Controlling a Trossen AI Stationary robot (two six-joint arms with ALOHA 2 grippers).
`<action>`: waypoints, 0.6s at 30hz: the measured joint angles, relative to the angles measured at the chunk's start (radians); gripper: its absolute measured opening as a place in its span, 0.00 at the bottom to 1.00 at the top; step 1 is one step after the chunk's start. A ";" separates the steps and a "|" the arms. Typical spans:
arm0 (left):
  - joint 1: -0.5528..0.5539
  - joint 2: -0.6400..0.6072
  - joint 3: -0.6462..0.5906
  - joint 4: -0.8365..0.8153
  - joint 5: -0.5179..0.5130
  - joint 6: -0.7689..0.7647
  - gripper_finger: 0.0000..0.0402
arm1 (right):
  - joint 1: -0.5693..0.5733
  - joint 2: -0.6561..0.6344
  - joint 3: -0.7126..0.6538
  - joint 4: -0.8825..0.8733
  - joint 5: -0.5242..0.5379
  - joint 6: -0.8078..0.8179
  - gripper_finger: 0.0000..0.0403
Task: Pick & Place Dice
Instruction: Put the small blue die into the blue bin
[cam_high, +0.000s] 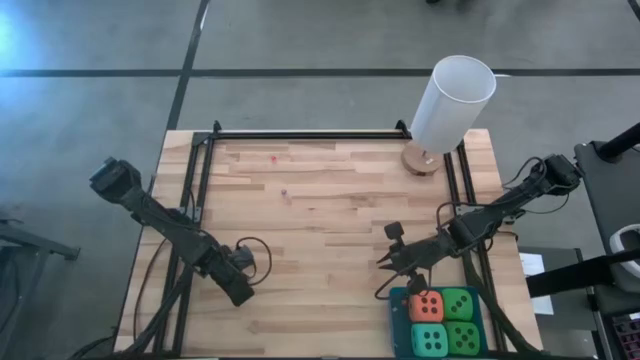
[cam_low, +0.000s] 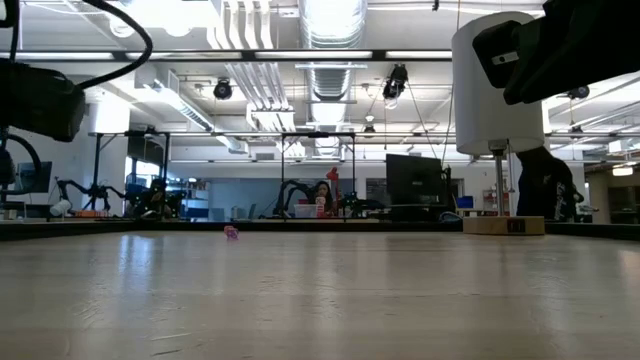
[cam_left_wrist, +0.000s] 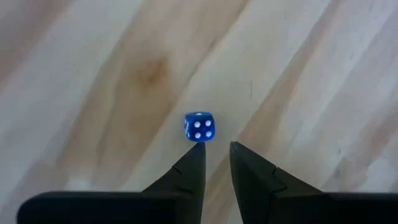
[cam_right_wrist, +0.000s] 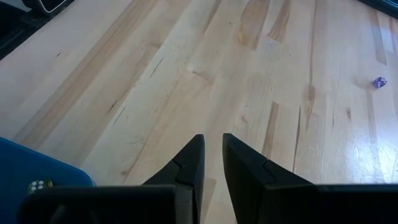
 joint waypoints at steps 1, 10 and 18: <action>0.001 0.000 -0.001 0.002 -0.016 0.006 0.19 | 0.000 0.000 0.000 0.000 0.000 -0.002 0.13; 0.004 0.000 -0.002 0.010 -0.138 0.080 0.19 | 0.000 0.000 0.000 0.000 0.000 -0.002 0.13; 0.018 0.000 -0.006 0.017 -0.178 0.116 0.19 | 0.000 0.000 0.000 0.000 0.000 -0.001 0.13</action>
